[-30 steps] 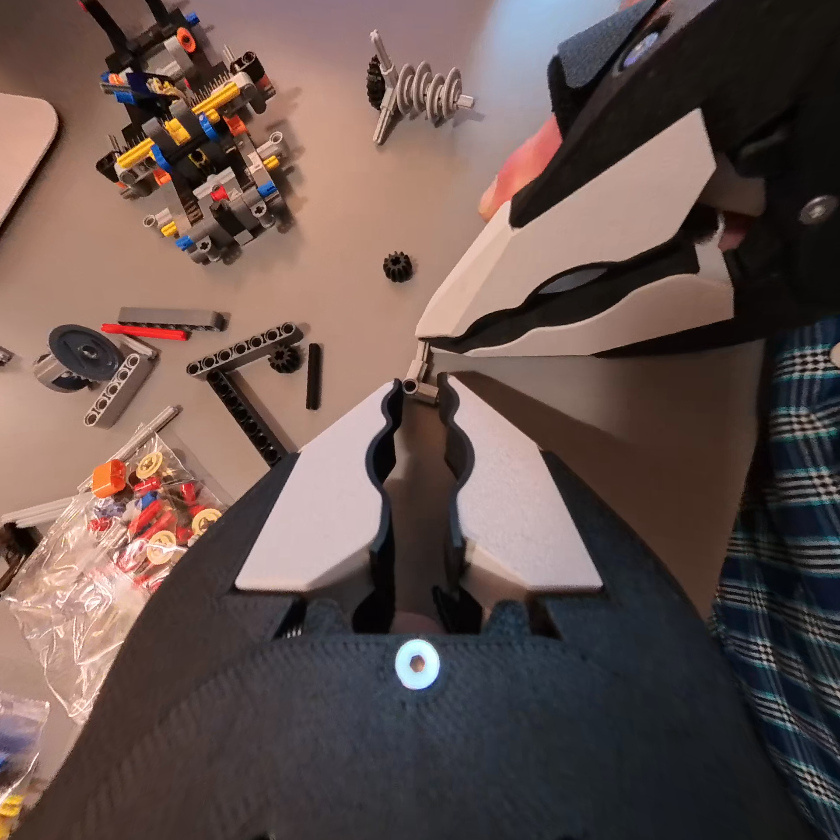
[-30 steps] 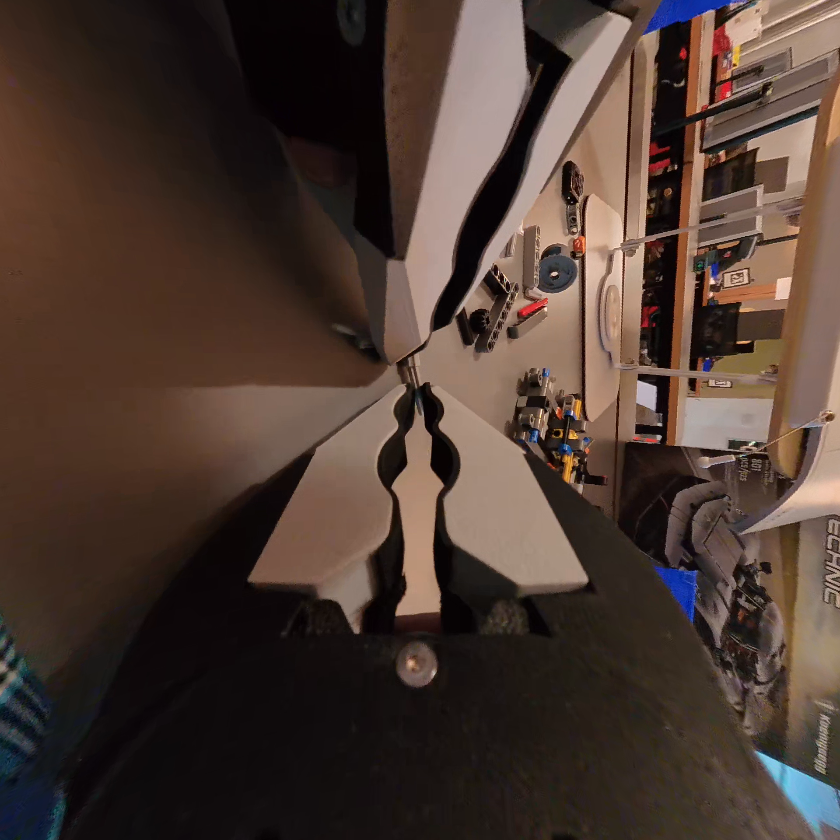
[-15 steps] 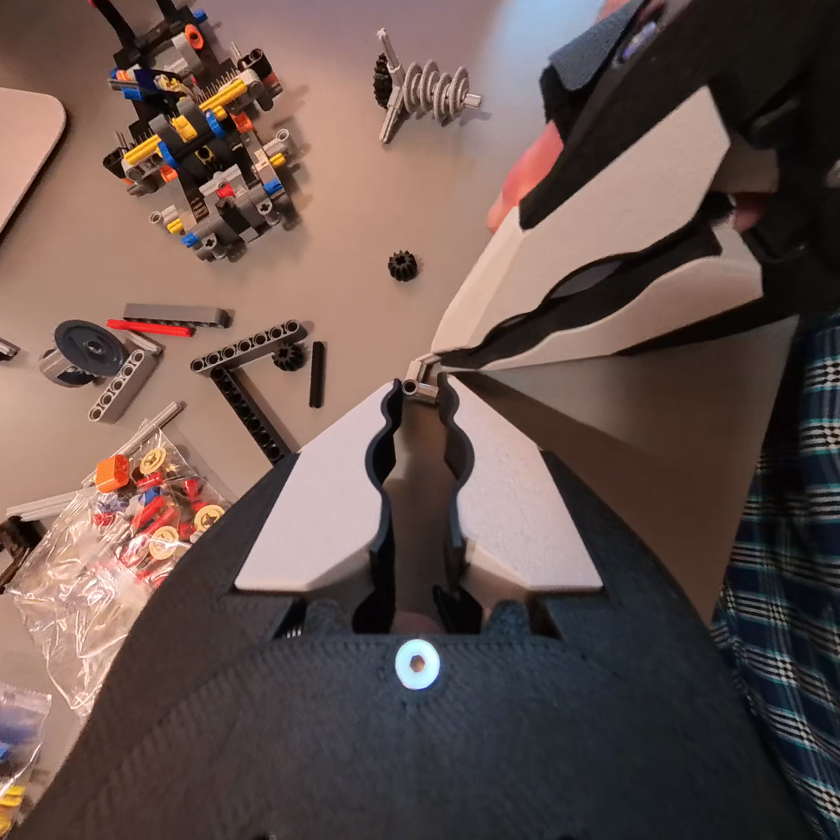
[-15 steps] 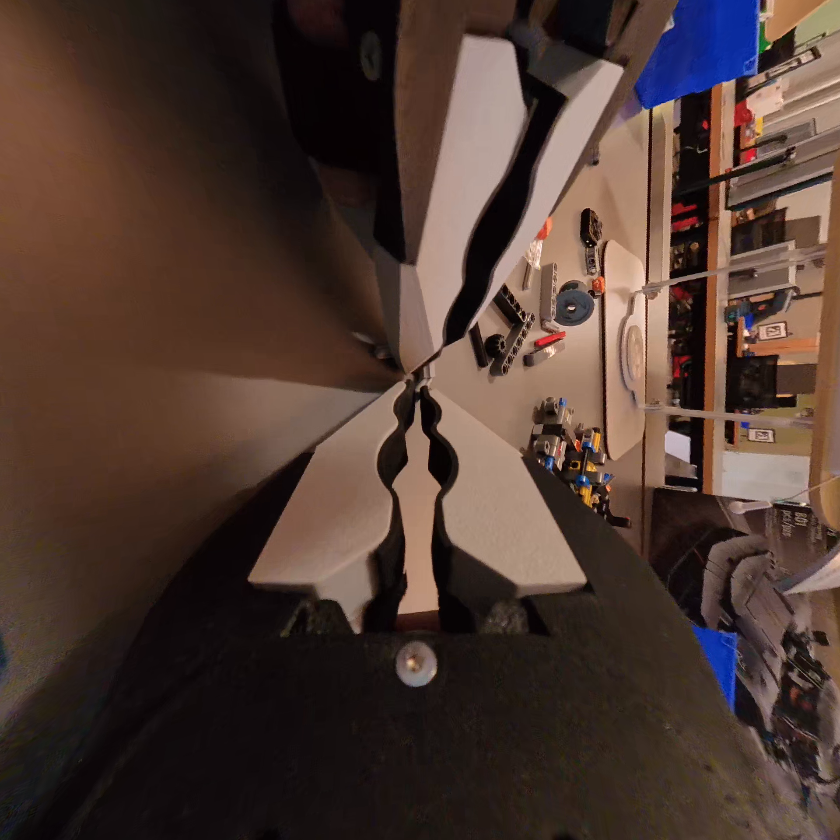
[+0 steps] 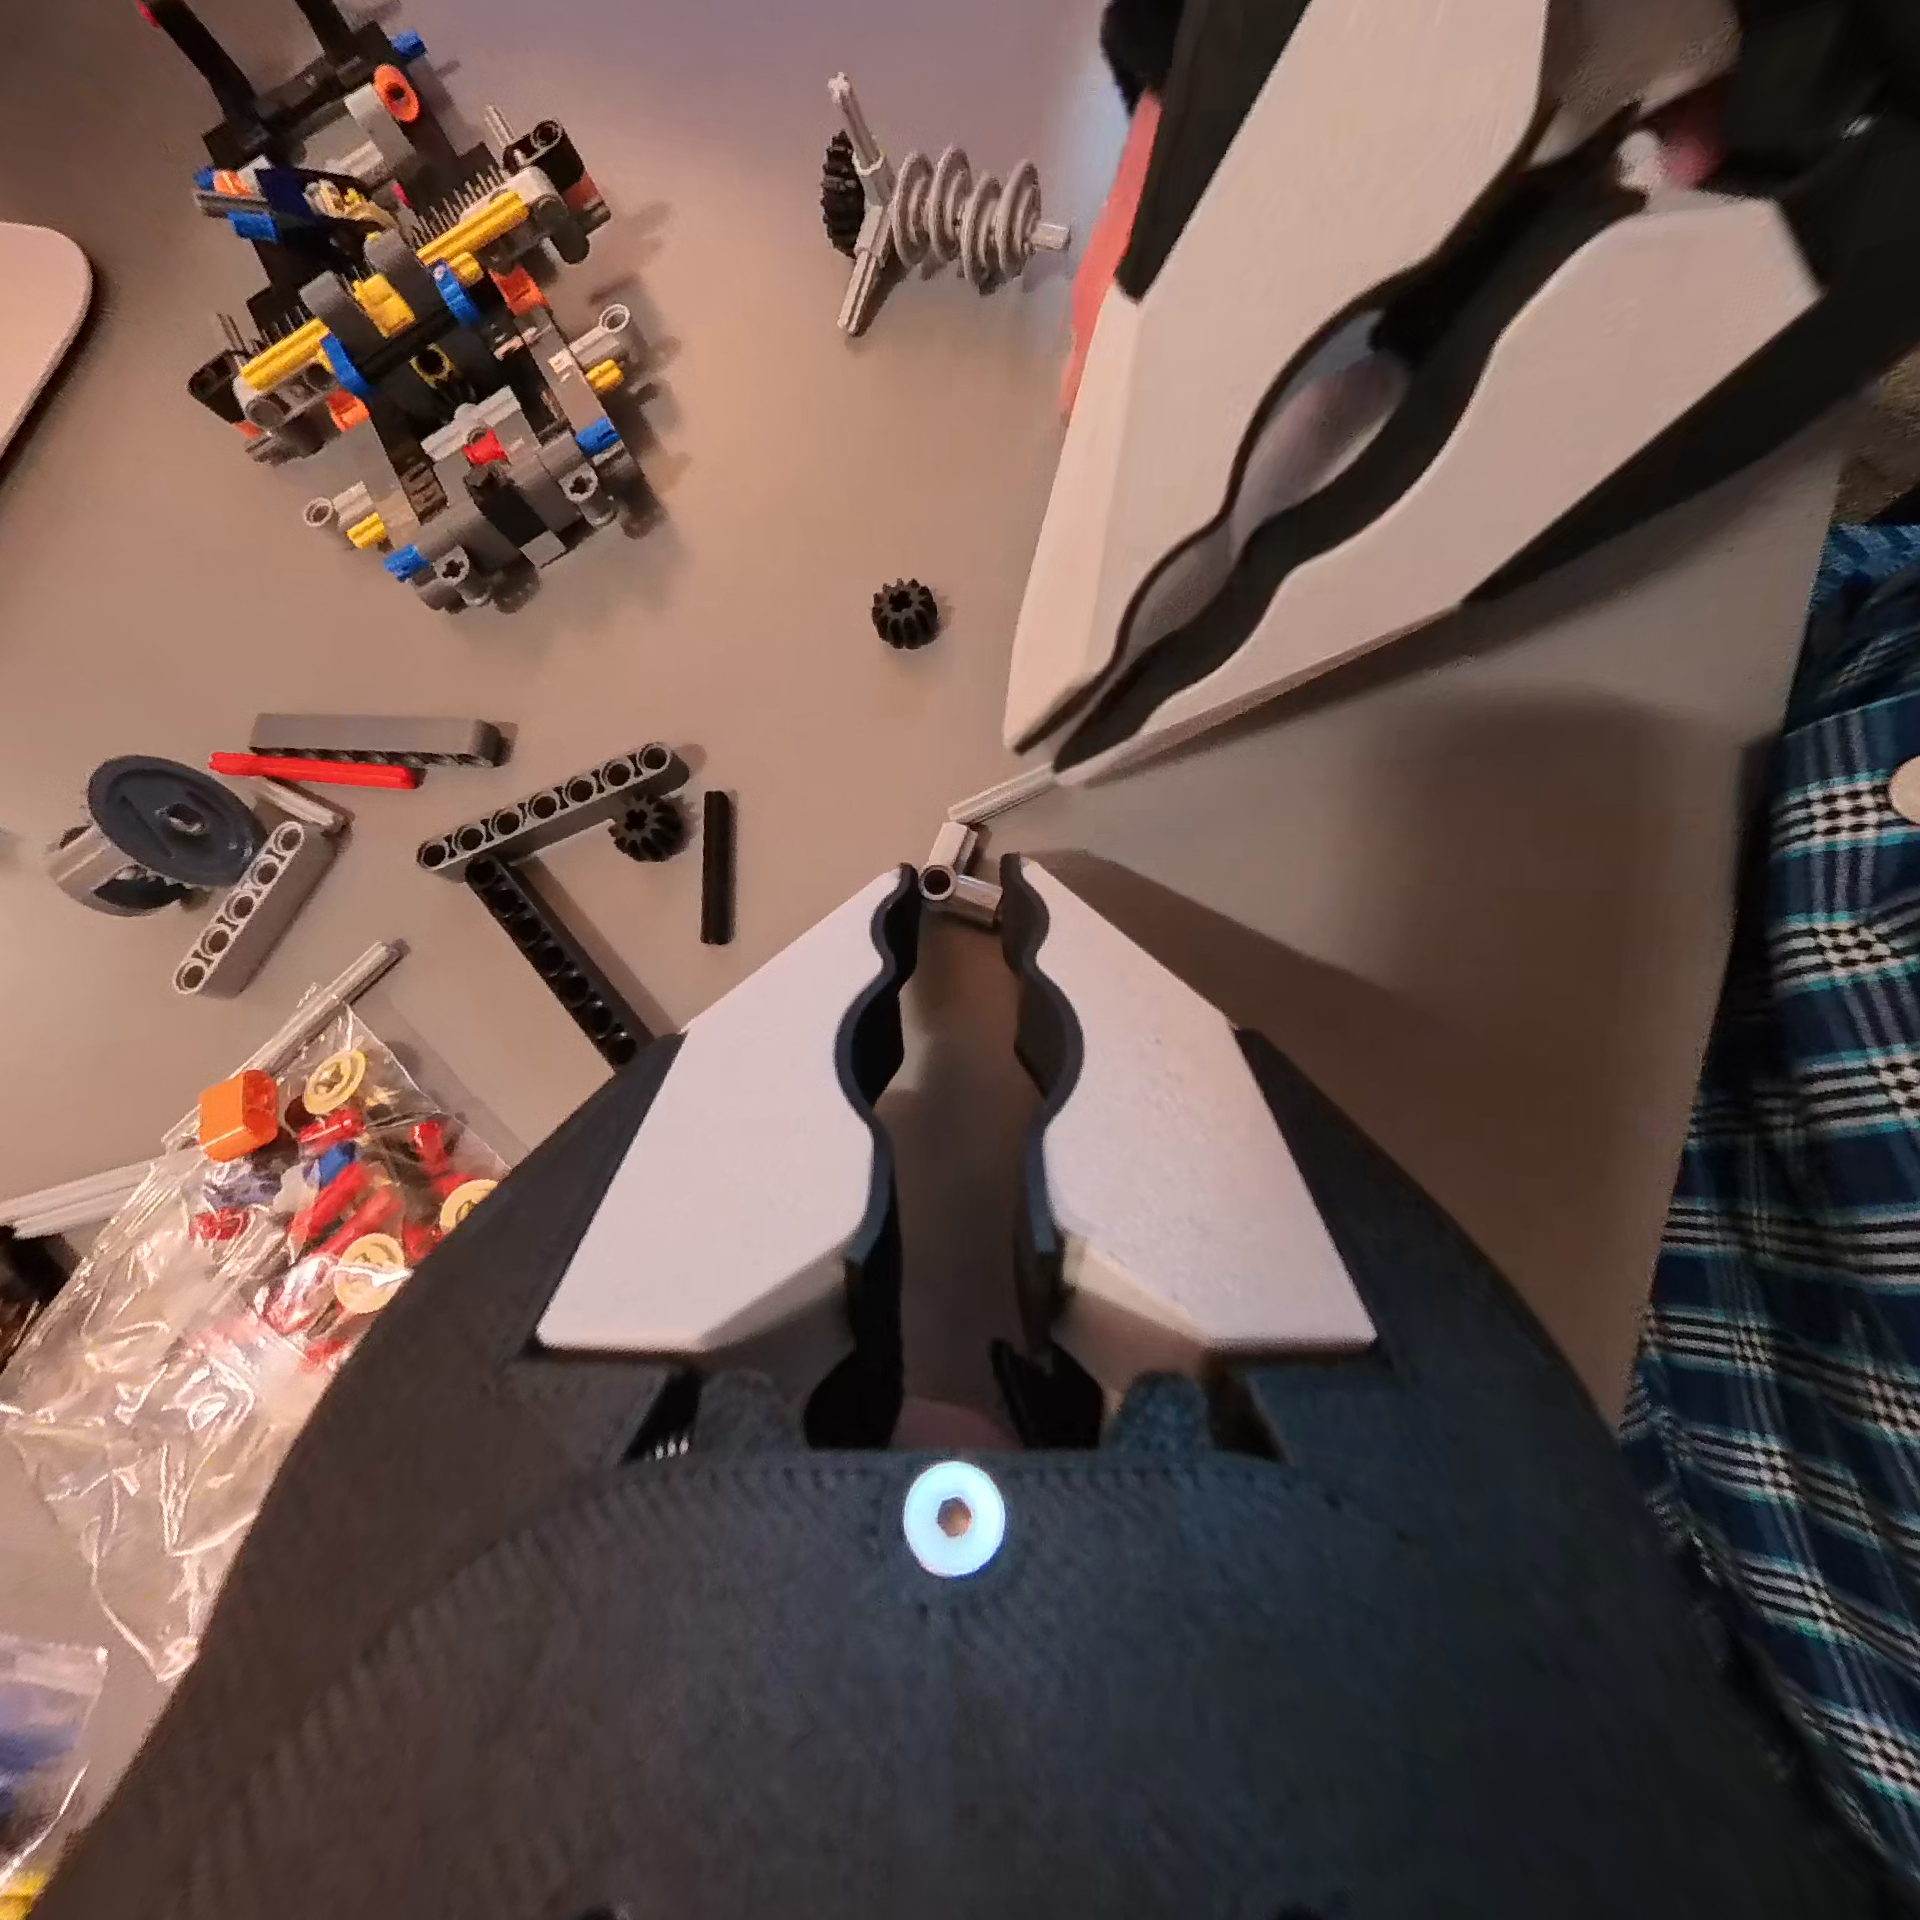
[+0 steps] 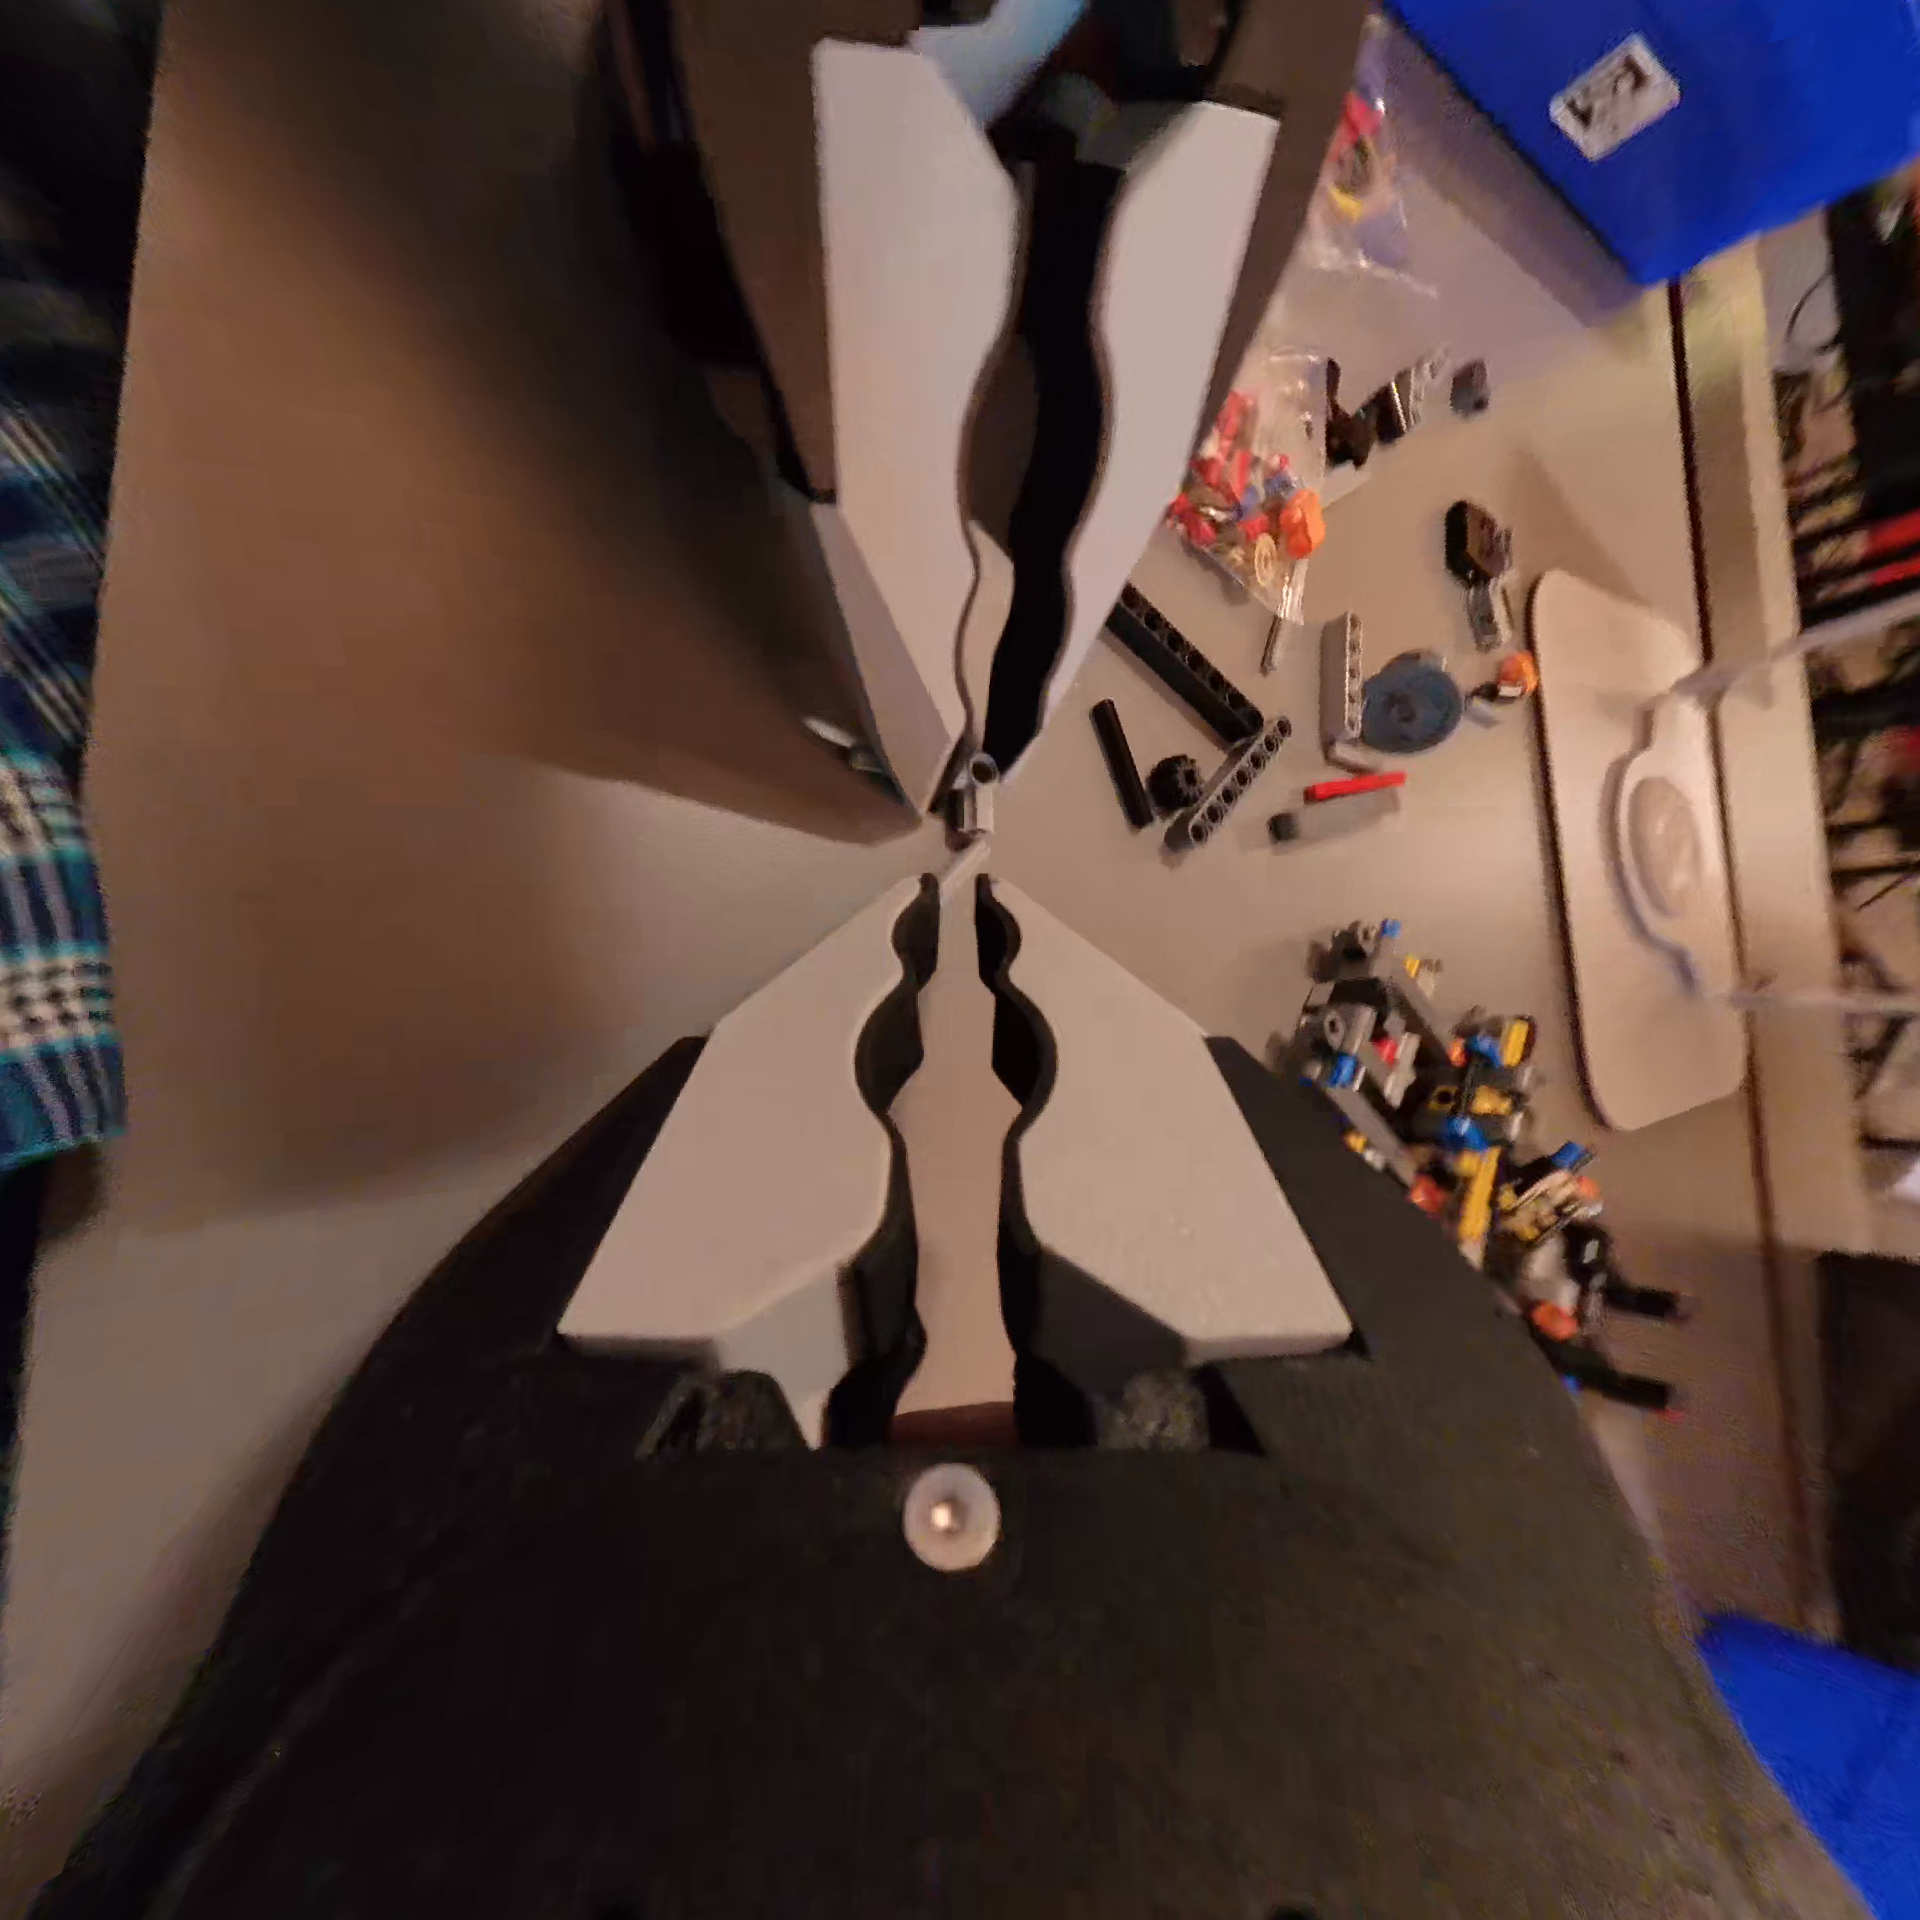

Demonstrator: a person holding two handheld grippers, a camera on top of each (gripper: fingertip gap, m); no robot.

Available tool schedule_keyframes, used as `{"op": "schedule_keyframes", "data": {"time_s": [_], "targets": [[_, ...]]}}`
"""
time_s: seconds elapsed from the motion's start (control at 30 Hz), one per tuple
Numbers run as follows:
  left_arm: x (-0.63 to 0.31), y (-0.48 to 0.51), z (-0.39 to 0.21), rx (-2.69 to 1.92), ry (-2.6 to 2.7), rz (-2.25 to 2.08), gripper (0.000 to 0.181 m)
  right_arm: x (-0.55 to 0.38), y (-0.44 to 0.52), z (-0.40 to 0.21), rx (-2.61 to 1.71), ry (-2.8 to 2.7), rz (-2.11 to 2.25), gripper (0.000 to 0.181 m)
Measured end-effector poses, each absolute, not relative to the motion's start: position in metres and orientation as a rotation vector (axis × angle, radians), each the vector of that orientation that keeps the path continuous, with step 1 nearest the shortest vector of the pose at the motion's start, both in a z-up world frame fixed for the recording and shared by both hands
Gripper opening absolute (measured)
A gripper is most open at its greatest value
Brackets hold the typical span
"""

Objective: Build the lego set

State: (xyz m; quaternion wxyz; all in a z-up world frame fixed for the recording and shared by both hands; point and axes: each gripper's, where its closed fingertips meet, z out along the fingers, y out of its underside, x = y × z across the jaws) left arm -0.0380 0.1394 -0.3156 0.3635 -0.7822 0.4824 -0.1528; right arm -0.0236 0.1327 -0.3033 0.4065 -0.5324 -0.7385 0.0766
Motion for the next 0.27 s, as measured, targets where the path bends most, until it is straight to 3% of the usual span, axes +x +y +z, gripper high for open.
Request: {"op": "schedule_keyframes", "data": {"time_s": [0.03, 0.27], "targets": [[-0.038, 0.139, -0.316, -2.015, 1.241, -0.398, 0.014, -0.024, 0.13, -0.301, -1.394, -1.828, 0.243, 0.006], [-0.038, 0.139, -0.315, -2.013, 1.248, -0.403, 0.014, -0.026, 0.135, -0.313, -1.775, -1.592, 0.479, 0.013]]}}
